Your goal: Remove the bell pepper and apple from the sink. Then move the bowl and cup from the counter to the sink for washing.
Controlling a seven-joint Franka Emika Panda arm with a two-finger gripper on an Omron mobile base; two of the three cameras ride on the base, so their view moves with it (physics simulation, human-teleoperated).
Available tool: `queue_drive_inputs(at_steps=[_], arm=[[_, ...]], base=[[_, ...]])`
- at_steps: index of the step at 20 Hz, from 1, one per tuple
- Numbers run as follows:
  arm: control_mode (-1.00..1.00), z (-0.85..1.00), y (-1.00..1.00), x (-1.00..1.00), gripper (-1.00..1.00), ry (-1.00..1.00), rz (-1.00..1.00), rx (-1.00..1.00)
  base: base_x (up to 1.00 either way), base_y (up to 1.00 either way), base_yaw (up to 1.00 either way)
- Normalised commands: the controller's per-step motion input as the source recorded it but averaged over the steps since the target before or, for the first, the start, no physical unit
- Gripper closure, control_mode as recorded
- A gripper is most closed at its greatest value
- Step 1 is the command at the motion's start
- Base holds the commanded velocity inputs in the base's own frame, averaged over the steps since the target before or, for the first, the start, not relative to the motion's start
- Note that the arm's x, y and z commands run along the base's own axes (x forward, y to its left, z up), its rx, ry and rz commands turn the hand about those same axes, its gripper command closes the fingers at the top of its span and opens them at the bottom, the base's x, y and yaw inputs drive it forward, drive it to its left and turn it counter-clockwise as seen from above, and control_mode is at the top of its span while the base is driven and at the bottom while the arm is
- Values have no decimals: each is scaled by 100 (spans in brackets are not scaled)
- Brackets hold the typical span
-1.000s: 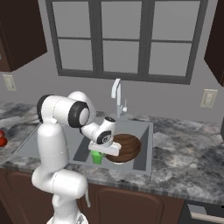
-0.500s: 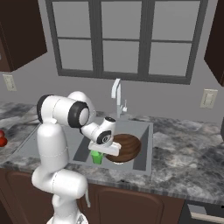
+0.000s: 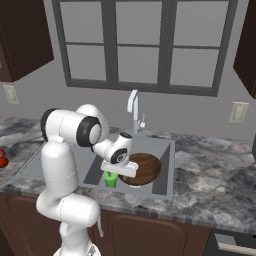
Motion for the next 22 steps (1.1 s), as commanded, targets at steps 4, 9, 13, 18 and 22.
queue_drive_inputs(at_steps=[4, 9, 13, 18, 22], arm=[[-100, 7, 0, 0, -100, 0, 0, 0], [-100, 13, 0, -2, -100, 0, 0, 0], [-100, 21, 0, -6, -100, 0, 0, 0], [-100, 21, 0, -12, -100, 0, 0, 0], [-100, 22, 0, -14, -100, 0, 0, 0]], base=[[0, 0, 0], [0, 0, 0], [0, 0, 0], [0, 0, 0], [0, 0, 0]])
